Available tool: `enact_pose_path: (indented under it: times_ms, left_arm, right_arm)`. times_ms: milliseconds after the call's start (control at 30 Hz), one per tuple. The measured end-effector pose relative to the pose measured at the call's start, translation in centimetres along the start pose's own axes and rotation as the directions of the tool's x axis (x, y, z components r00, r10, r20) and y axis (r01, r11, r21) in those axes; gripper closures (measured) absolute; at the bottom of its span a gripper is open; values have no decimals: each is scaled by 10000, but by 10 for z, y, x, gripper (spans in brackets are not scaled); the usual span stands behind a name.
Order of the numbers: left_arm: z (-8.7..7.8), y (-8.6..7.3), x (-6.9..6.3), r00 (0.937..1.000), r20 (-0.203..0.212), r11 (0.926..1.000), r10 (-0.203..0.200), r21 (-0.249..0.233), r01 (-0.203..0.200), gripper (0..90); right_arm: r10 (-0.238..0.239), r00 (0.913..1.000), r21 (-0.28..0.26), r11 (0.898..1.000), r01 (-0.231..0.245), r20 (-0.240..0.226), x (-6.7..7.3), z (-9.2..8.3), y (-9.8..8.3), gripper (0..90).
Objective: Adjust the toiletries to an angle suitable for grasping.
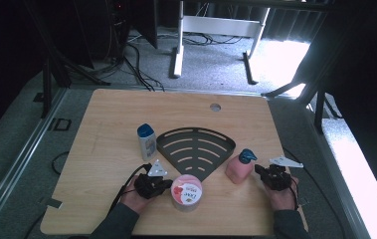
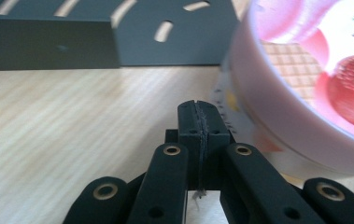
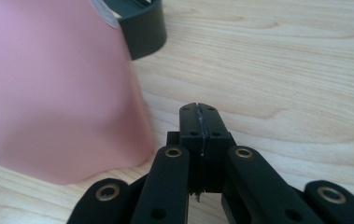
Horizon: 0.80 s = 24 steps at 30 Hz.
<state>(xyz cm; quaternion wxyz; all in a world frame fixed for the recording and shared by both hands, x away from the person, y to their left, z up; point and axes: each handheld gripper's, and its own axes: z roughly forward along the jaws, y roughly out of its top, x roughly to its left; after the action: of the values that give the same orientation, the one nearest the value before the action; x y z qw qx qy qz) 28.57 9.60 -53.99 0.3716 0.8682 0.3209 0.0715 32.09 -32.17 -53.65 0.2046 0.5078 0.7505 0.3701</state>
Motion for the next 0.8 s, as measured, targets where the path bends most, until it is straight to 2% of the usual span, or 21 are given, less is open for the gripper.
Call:
enact_pose_path:
  times_ms: [133,267,400,800]
  left_arm:
    - [2,1,-2,10000,27,10000,-30,-9,30,898]
    - [2,1,-5,10000,5,10000,-62,21,62,898]
    - [5,3,-11,9998,172,9999,99,45,-99,897]
    - [22,9,-32,9961,685,9977,553,345,-578,891]
  right_arm:
    - [-10,9999,-105,9999,9,-111,2,0,3,900]
    - [131,9988,-245,9996,-142,-463,3,1,6,899]
    - [-5,9987,-203,9998,-5,-517,6,2,7,899]
    - [55,9974,-175,9998,-68,-722,5,0,7,900]
